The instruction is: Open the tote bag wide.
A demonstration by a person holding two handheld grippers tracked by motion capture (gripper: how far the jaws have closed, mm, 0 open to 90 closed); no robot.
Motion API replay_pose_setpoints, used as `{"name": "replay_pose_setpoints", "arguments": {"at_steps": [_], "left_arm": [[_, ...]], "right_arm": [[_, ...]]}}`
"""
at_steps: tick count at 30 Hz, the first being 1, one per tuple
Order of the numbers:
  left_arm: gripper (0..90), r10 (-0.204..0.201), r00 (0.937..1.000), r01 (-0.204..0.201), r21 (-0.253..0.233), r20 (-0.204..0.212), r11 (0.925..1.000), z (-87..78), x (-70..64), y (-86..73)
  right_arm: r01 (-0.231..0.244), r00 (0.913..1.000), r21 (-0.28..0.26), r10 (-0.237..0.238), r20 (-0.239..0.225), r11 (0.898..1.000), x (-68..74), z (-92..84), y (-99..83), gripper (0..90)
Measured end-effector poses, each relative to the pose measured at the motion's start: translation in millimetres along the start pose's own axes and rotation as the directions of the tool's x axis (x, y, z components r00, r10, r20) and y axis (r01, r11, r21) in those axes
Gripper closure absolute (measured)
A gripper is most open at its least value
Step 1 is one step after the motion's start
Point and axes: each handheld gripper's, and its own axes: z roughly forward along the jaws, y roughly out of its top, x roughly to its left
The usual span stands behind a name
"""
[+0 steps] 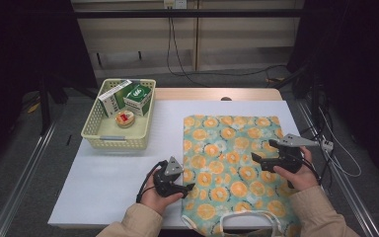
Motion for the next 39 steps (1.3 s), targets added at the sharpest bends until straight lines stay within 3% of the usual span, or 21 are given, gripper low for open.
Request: {"name": "replay_pose_setpoints", "arguments": {"at_steps": [5,13,16,17,19,20,28,32,35,39], "left_arm": [[41.8,-0.01,0.9997,0.011,0.033,-0.024,0.9994,-1.0,-6.4,4.1],[57.1,-0.035,0.9993,0.036,0.034,-0.015,0.9988,-1.4,-9.7,5.7],[64.1,-0.04,0.9988,0.041,0.037,-0.029,0.9985,-1.2,-10.7,7.1],[67.0,-0.04,0.9991,0.041,0.032,-0.009,0.9987,-0.9,-10.5,7.3],[83.5,-0.055,0.9983,0.055,0.019,0.016,0.9983,1.4,-12.8,6.8],[85.0,-0.058,0.9982,0.058,0.02,0.013,0.9981,1.5,-13.2,7.3],[90.0,-0.118,0.9923,0.117,0.025,0.038,0.9928,0.0,-6.8,11.4],[90.0,-0.135,0.9905,0.135,0.014,0.026,0.9907,-5.0,5.1,17.3],[90.0,-0.17,0.9851,0.171,-0.007,0.024,0.9853,-7.3,16.9,20.7],[90.0,-0.171,0.9852,0.171,-0.008,-0.002,0.9852,-6.7,31.7,23.0]], "right_arm": [[-0.01,0.9999,0.002,0.01,-0.004,1.0,-2.3,1.3,-0.7,11.4],[-0.011,0.9999,0.009,0.011,-0.008,1.0,-1.5,3.1,-1.2,11.4],[-0.009,0.9999,0.009,0.009,-0.009,1.0,-1.6,3.3,-1.2,11.4],[-0.01,0.9999,0.009,0.01,-0.01,1.0,-1.7,3.3,-1.2,11.4],[-0.009,0.9999,0.009,0.009,-0.011,1.0,-1.8,3.0,-1.0,11.4],[-0.009,0.9999,0.006,0.009,-0.011,1.0,-1.9,2.8,-0.9,11.4],[-0.014,0.9998,-0.01,0.014,-0.013,1.0,-3.5,-0.7,-0.3,11.4],[-0.022,0.9997,-0.013,0.022,-0.012,1.0,-4.8,-1.7,-0.4,11.4],[-0.022,0.9997,-0.013,0.022,-0.011,1.0,-5.2,-2.2,-0.4,11.4],[-0.025,0.9997,-0.015,0.025,-0.003,1.0,-6.3,-2.7,-0.3,10.5]]}}
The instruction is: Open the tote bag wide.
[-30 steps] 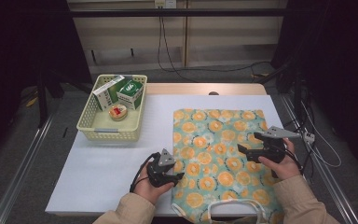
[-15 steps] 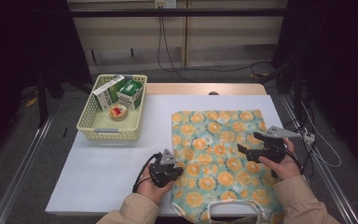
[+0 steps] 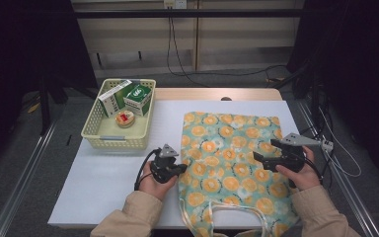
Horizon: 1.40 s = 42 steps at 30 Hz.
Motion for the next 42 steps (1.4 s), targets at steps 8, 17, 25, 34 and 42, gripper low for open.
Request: {"name": "replay_pose_setpoints", "arguments": {"at_steps": [8,17,25,34,42], "left_arm": [[90.0,-0.037,0.9991,0.036,-0.014,-0.02,0.9992,-0.5,25.0,4.8],[90.0,-0.053,0.9958,0.051,-0.031,-0.075,0.9982,-0.8,49.4,21.7],[90.0,-0.052,0.9907,0.05,-0.02,-0.126,0.9986,3.2,77.9,48.9],[90.0,-0.075,0.9832,0.068,-0.052,-0.166,0.9963,3.4,103.2,76.3],[53.4,-0.104,0.9869,0.096,-0.067,-0.124,0.9931,-4.8,102.6,69.1]], "right_arm": [[-0.008,0.9999,-0.003,0.008,0.01,1.0,-2.6,-0.8,-0.5,10.4],[0.008,0.9999,0.006,-0.008,0.009,1.0,0.1,2.8,-0.2,10.4],[0.009,1.0,0.018,-0.009,0.004,1.0,3.2,7.9,-0.6,10.4],[0.017,0.9999,0.022,-0.017,-0.004,1.0,7.9,11.6,-0.4,10.4],[0.039,0.9983,0.035,-0.037,-0.045,0.999,25.4,13.9,0.1,9.7]]}}
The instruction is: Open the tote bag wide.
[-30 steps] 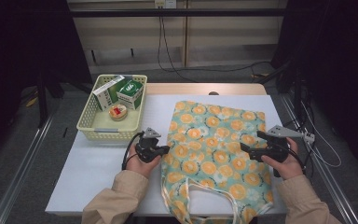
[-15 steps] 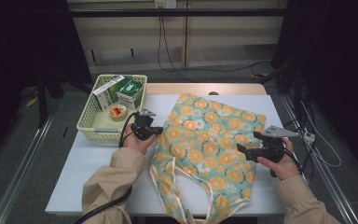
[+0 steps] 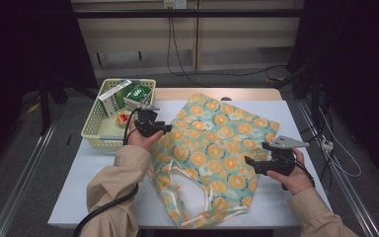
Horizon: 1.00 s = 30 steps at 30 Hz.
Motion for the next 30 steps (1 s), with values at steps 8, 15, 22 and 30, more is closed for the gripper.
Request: {"name": "replay_pose_setpoints", "arguments": {"at_steps": [8,15,22,30], "left_arm": [[33.6,0.022,0.9979,-0.021,-0.018,0.06,0.9996,-23.3,-13.5,-6.7],[19.9,0.047,0.9955,-0.045,-0.025,0.082,0.9987,-44.7,-17.9,-19.5],[14.5,0.073,0.9948,-0.07,-0.051,0.07,0.9962,-59.6,-21.0,-36.7],[11.9,0.082,0.9939,-0.077,-0.074,0.074,0.9943,-70.7,-27.7,-55.6]], "right_arm": [[0.013,0.9958,0.032,-0.01,-0.091,0.999,29.1,12.8,7.6,9.5],[0.046,0.9876,0.062,-0.036,-0.153,0.997,53.0,24.9,11.6,9.5],[0.081,0.9699,0.069,-0.062,-0.236,0.994,71.6,30.4,14.6,9.6],[0.115,0.9526,0.082,-0.087,-0.292,0.99,89.5,35.2,17.3,16.8]]}}
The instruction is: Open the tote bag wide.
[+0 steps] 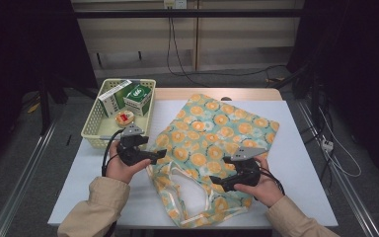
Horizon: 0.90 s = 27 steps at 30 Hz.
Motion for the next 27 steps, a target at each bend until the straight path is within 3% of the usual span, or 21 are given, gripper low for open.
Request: {"name": "replay_pose_setpoints", "arguments": {"at_steps": [3,6,7,14,17,18,19,22,27], "left_arm": [[11.8,0.015,0.9999,-0.015,0.008,-0.008,0.9998,-1.3,-1.3,-4.8],[11.8,-0.007,1.0,0.007,-0.001,0.0,1.0,-1.1,-1.8,-10.7],[11.7,0.003,1.0,-0.003,0.0,-0.005,1.0,-1.9,-1.4,-12.3],[11.0,0.001,1.0,-0.001,0.001,0.005,1.0,-5.3,-2.0,-20.1],[11.0,-0.006,1.0,0.006,0.0,0.004,1.0,-6.3,-1.2,-22.4],[11.0,-0.006,1.0,0.006,0.002,0.004,1.0,-6.5,-0.7,-23.0],[11.0,-0.008,1.0,0.008,0.001,0.005,1.0,-6.5,-0.6,-23.8],[11.0,-0.009,0.9999,0.009,0.001,0.004,1.0,-7.3,-0.1,-24.6],[11.0,-0.011,0.9999,0.011,-0.001,0.008,0.9999,-8.5,-0.1,-25.2]], "right_arm": [[0.02,0.9997,0.022,-0.02,-0.012,1.0,5.1,7.8,-0.4,23.2],[0.045,0.9983,0.048,-0.043,-0.039,0.998,10.0,18.4,-0.9,34.3],[0.055,0.9975,0.062,-0.052,-0.048,0.997,12.2,22.3,-0.7,37.0],[0.108,0.9916,0.108,-0.099,-0.083,0.988,28.8,49.4,4.7,44.9],[0.133,0.9899,0.111,-0.126,-0.064,0.985,33.7,60.1,5.6,53.9],[0.134,0.9902,0.111,-0.128,-0.055,0.985,34.0,61.1,6.6,63.3],[0.136,0.99,0.111,-0.131,-0.051,0.984,32.7,61.2,8.0,75.5],[0.131,0.9908,0.101,-0.126,-0.049,0.986,26.1,62.1,8.3,87.7],[0.091,0.9957,0.091,-0.093,0.009,0.992,2.4,59.6,12.0,90.0]]}}
